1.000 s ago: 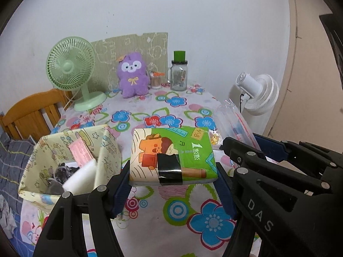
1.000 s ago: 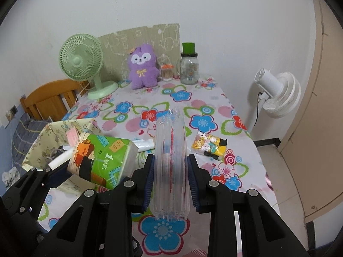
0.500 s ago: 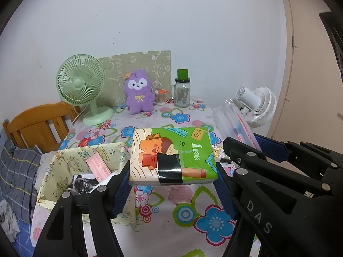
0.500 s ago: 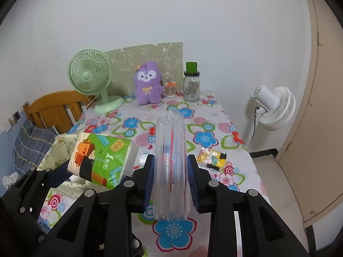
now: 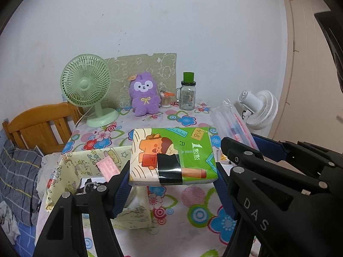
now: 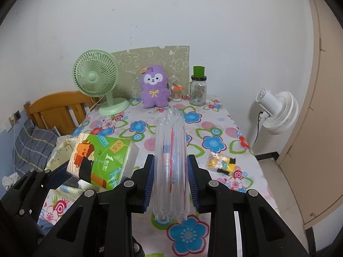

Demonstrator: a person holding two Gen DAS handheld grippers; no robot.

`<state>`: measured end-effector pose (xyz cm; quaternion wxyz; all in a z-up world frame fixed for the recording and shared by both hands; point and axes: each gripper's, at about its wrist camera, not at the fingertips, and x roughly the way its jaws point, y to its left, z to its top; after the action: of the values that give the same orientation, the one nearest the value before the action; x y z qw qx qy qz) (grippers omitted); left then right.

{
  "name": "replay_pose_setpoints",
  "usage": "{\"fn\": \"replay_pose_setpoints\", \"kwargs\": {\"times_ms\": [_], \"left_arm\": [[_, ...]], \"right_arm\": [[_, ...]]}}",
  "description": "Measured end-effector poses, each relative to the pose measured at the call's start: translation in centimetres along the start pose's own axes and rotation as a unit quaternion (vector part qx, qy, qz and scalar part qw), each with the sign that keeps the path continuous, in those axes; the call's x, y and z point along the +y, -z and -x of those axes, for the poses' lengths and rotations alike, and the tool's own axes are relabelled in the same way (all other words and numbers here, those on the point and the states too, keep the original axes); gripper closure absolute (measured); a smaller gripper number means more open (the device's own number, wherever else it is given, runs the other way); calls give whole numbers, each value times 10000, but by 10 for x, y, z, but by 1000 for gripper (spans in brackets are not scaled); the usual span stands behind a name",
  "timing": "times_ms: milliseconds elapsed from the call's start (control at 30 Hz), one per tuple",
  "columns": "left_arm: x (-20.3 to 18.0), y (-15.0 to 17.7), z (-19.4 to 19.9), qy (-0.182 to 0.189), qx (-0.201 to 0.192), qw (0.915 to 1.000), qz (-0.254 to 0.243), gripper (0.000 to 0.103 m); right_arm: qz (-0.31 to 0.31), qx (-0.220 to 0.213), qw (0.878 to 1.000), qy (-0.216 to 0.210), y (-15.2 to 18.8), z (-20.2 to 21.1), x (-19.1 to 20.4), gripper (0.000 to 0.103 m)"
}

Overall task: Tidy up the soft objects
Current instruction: 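Carry the tissue pack with the left tool while the right tool carries the straw pack toward the box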

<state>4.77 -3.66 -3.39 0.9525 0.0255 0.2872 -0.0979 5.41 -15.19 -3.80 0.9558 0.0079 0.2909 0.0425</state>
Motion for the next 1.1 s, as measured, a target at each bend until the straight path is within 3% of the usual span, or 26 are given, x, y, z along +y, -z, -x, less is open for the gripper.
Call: {"fn": "replay_pose_setpoints", "kwargs": {"times_ms": [233, 1100], "left_arm": [[25, -4, -7, -101, 25, 9999, -8, 30], [125, 3, -49, -619, 417, 9961, 476, 30]], "right_arm": [[-17, 33, 10000, -17, -3, -11, 22, 70], [351, 345, 9962, -719, -19, -74, 110, 70]]}}
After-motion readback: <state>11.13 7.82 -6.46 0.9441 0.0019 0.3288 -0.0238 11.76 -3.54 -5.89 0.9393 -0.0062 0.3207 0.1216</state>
